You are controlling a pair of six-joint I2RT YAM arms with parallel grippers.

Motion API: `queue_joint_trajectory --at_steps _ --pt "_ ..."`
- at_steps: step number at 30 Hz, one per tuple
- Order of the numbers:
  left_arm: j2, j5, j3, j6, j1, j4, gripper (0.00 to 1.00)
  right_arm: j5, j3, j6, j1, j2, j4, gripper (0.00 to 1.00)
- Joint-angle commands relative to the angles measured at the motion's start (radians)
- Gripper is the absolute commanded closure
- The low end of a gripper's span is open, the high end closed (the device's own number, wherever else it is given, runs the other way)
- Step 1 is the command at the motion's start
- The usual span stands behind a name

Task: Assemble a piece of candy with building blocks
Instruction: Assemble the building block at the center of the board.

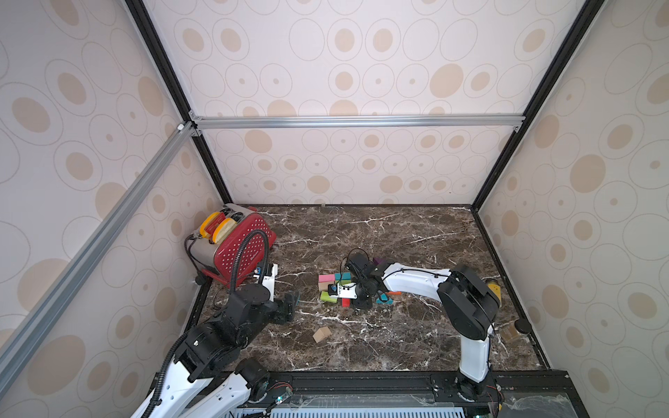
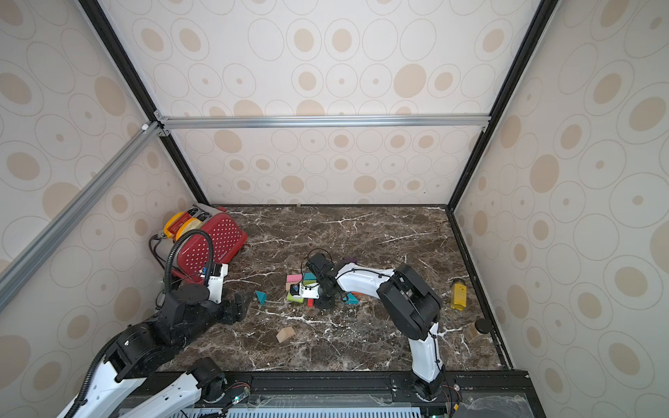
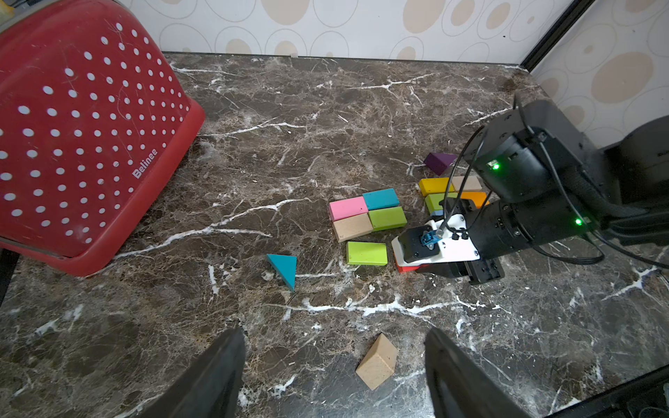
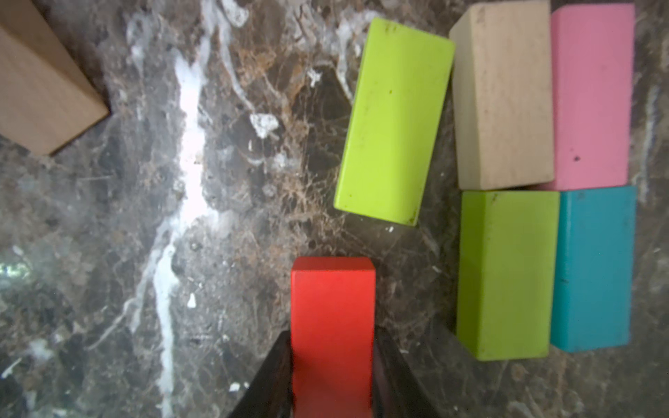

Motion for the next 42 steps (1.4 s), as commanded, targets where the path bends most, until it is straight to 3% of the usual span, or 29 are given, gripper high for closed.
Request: queue_joint_trajectory --at_steps 1,15,26,31,42 --pt "0.004 -0.014 0.001 0.009 0.005 -0.022 0.2 -0.007 0.025 0.013 0.003 0.028 -0.031 0.64" --pt "0.008 -0.012 0.0 0.008 0.006 -0.02 0.2 0.012 0.089 0.04 0.003 0.077 -0.032 0.58" --pt "0.009 -0.013 0.001 0.008 0.006 -0.019 0.2 -0.004 0.043 0.073 0.03 -0.039 -0.017 0.5" --pt "0.01 -0.009 -0.001 0.01 0.006 -0.019 0.2 0.063 0.003 0.242 0.03 -0.121 0.008 0.4" --pt "0.013 0.0 -0.001 0.012 0.006 -0.016 0.2 0.104 -0.132 0.686 0.033 -0.186 0.029 0.35"
